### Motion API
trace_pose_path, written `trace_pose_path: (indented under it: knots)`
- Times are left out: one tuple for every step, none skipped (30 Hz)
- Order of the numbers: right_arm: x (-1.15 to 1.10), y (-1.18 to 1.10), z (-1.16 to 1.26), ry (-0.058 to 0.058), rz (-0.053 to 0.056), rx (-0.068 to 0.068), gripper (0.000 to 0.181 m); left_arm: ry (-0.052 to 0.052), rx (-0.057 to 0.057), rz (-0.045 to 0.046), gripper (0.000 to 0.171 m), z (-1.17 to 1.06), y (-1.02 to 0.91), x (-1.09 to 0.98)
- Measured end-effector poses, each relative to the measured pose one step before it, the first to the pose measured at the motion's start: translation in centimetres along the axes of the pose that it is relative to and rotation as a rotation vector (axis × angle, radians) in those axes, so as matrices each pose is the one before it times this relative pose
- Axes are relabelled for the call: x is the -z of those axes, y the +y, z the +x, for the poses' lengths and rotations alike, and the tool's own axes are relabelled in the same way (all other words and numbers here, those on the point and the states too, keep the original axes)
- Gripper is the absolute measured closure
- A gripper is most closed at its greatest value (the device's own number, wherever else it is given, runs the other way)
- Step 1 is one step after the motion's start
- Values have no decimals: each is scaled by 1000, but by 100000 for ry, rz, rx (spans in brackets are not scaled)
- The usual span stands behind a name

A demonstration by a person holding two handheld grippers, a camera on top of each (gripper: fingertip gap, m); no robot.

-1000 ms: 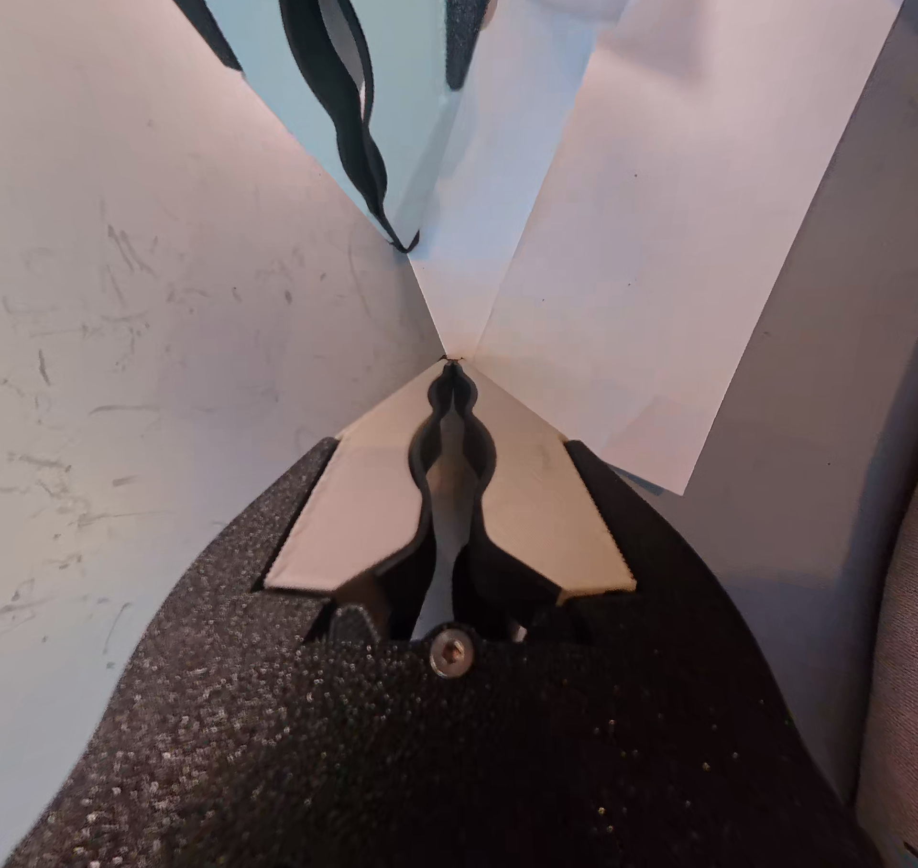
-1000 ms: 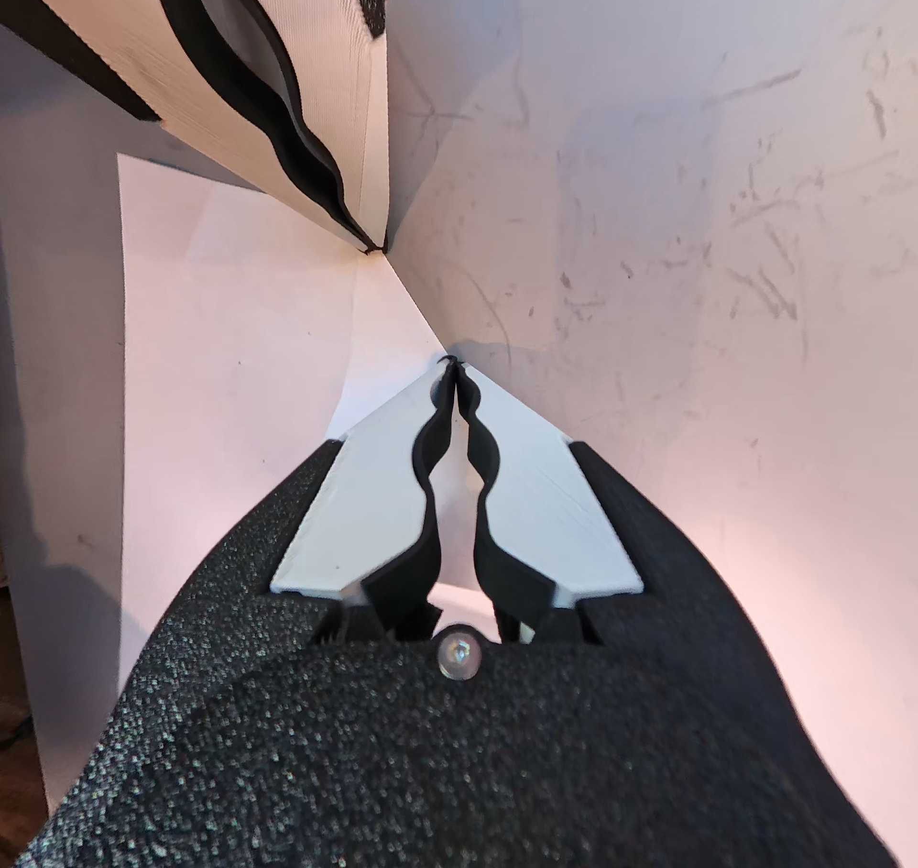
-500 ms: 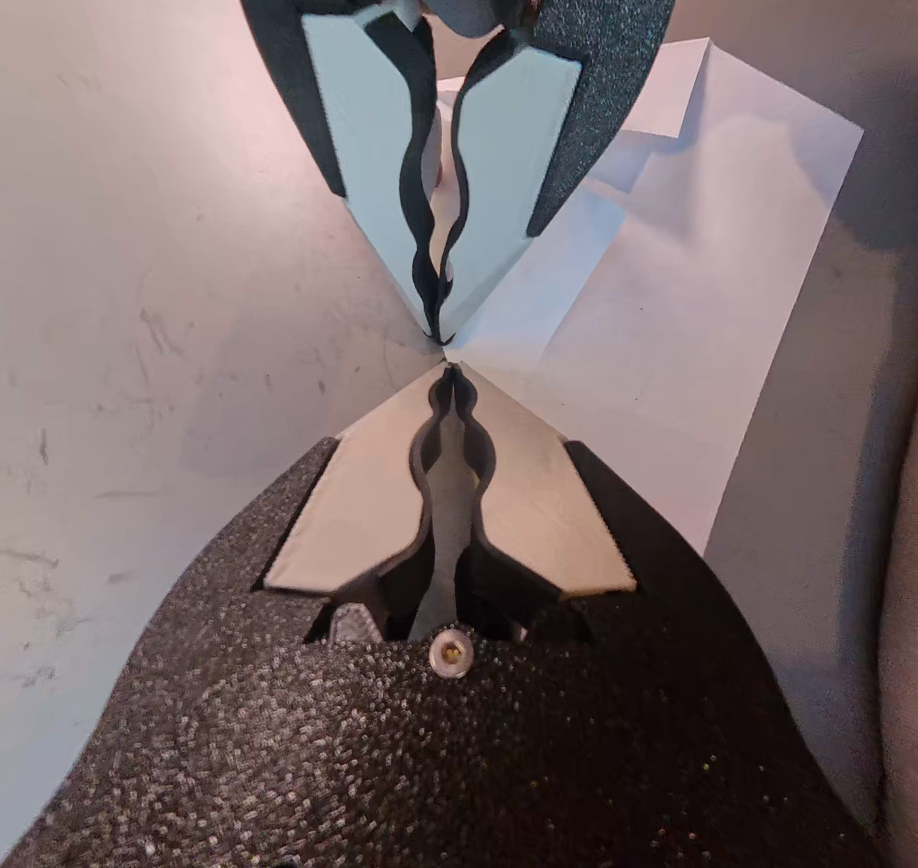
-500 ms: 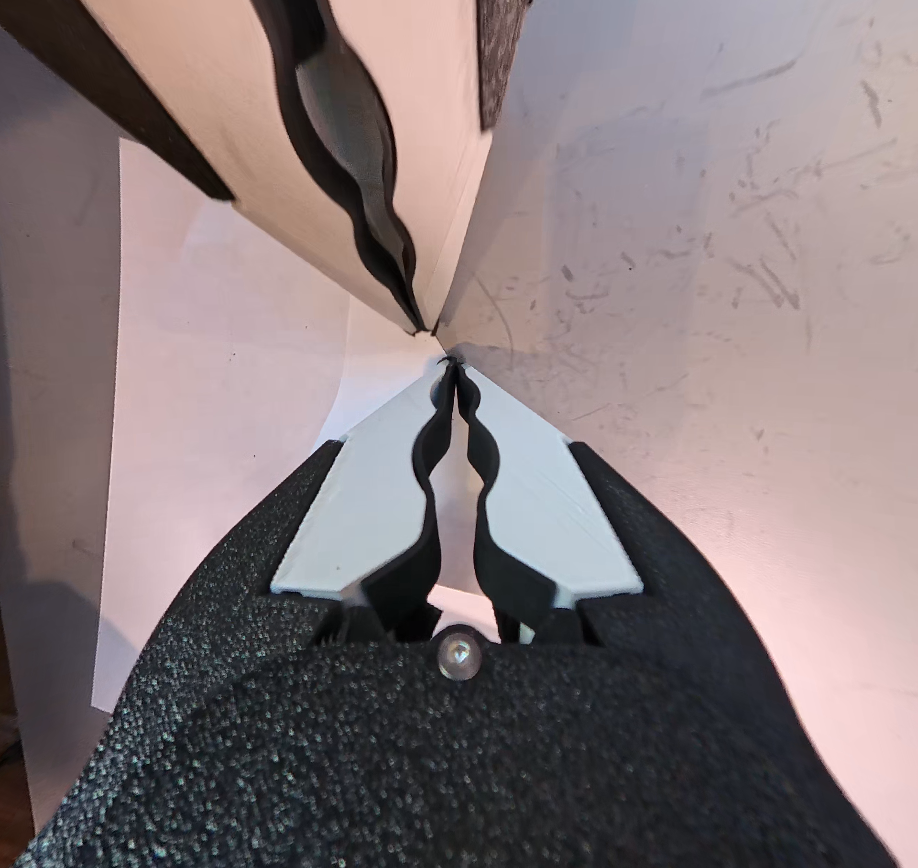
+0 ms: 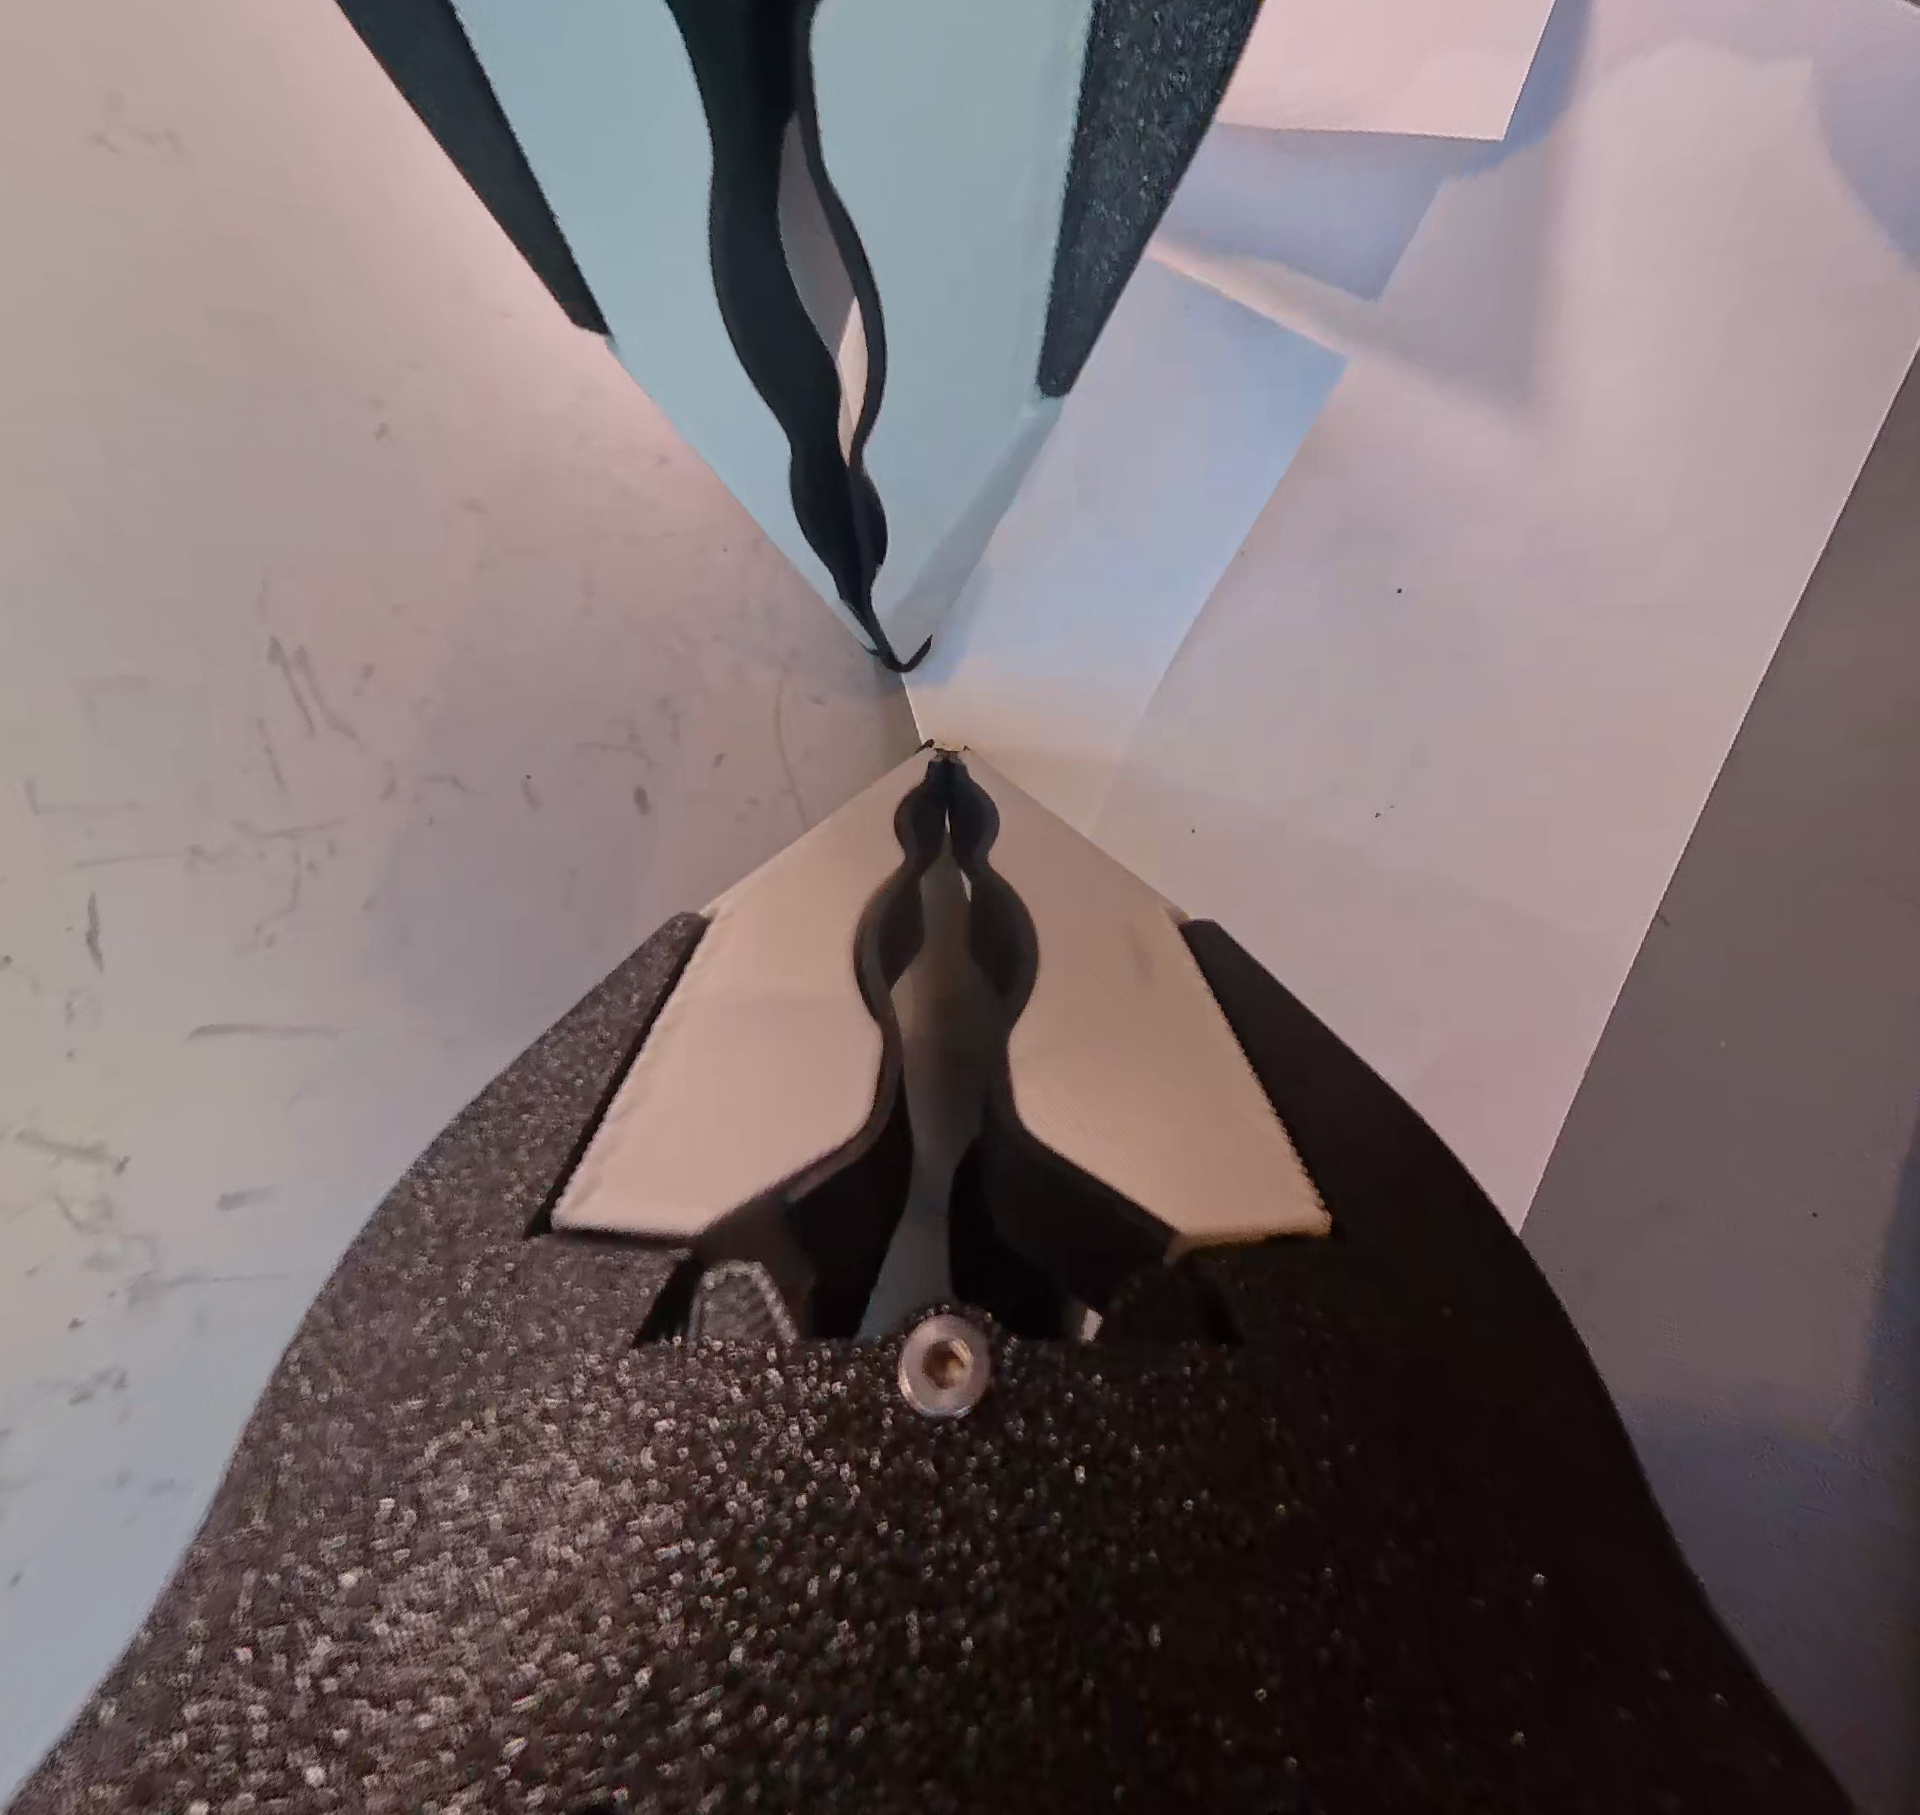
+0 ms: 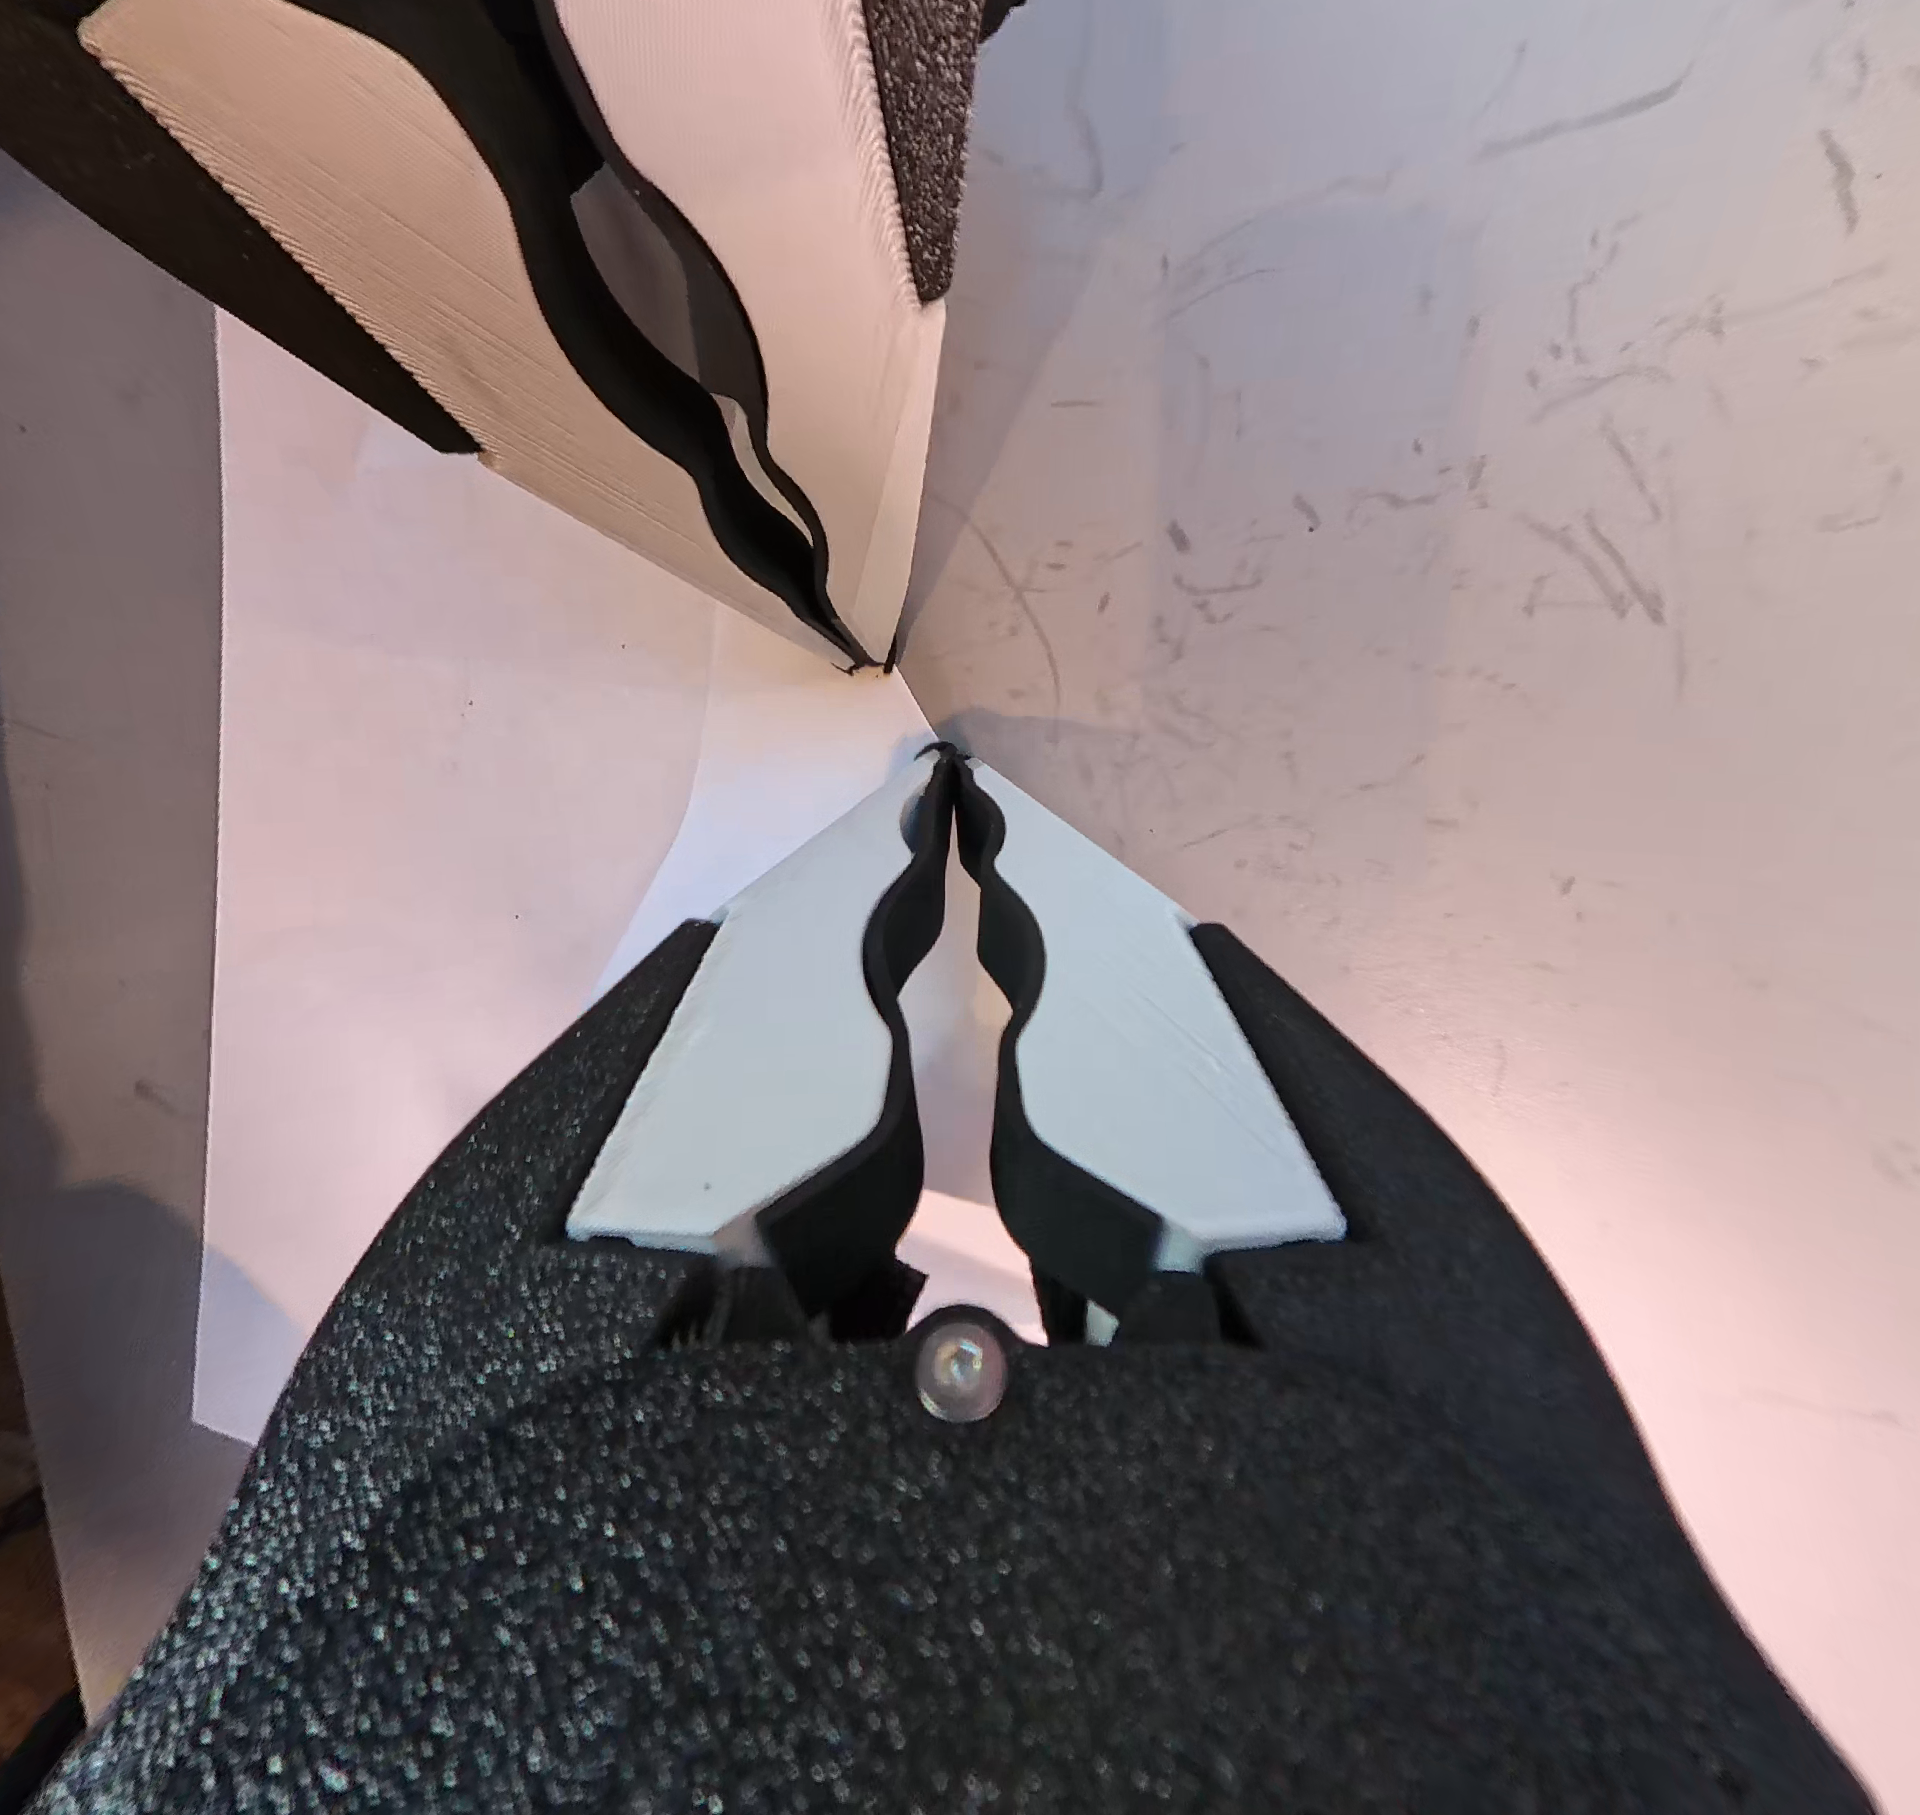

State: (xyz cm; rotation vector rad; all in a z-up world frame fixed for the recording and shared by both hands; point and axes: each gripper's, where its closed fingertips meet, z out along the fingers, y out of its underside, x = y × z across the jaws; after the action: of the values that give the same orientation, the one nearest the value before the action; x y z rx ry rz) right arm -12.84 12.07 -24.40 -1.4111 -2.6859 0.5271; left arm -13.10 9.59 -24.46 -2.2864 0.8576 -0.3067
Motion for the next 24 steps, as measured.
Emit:
trace_pose_path:
  knots:
    - [60, 143, 89, 176, -573, -173, 181, -161, 16, 49, 171, 7, -6, -2]
    - [67, 133, 86, 77, -430, -536, 181, -98, 160, 162, 171, -5, -2, 7]
    - [57, 145, 71, 131, -439, -289, 181, -92, 367, 159, 171, 11, 5, 0]
    - [58, 149, 81, 244, -504, -256, 181, -258, 70, 94, 171, 4, -6, 0]
    - [61, 173, 97, 323, -676, -400, 181, -383, -208, 30, 171, 2, 6, -5]
    - [73, 190, 114, 371, -573, -245, 181, -238, -3, 38, 171, 1, 2, 4]
    - [68, 179, 104, 132, -405, -466, 181, -16, 260, 136, 171, -7, -4, 3]
    - [52, 153, 68, -66, -201, -400, 181, 12, 167, 176, 171, 11, 3, -1]
    - [52, 126, 68, 81, -162, -526, 181, -132, -71, 107, 171, -4, 2, 8]
    - [38, 132, 43, 121, -192, -163, 181, -252, -335, 33, 171, -2, -2, 2]
    - [53, 140, 49, 144, -270, -114, 181, -241, -199, 59, 171, 1, 6, -3]
    - [51, 144, 49, 147, -183, 44, 181, -121, -68, 171, 171, 12, -7, 5]
    - [47, 130, 60, 110, -89, -238, 181, -25, 59, 256, 171, -3, 2, 3]
    - [35, 105, 44, 125, -14, -148, 181, -26, 3, 191, 171, 1, 6, 3]
    - [36, 107, 52, 303, -137, -35, 181, -108, -50, 25, 171, 8, 8, 10]
    - [44, 121, 44, 315, -315, 66, 181, -206, -144, -77, 171, 5, 2, -1]
    - [35, 120, 48, 333, -376, 113, 181, -226, -204, -58, 171, 4, 5, 3]
    - [45, 119, 70, 411, -322, 47, 181, -138, -109, 7, 171, -6, 5, 6]
    - [41, 113, 51, 312, -277, -22, 181, 8, 17, 62, 171, 15, 2, 6]
    - [29, 107, 48, 210, -238, -77, 181, 53, 90, 88, 171, -2, -2, 2]
    - [44, 120, 55, 170, -239, -240, 181, -32, 12, 50, 171, 1, 9, 11]
    - [36, 133, 48, 21, -182, -229, 181, -134, -121, -11, 171, 7, 8, 9]
    - [46, 131, 79, 48, -100, -390, 181, -153, -105, -12, 171, -1, 3, 3]
    - [47, 162, 91, -29, -108, -479, 181, -115, -75, 34, 171, 5, 7, 10]
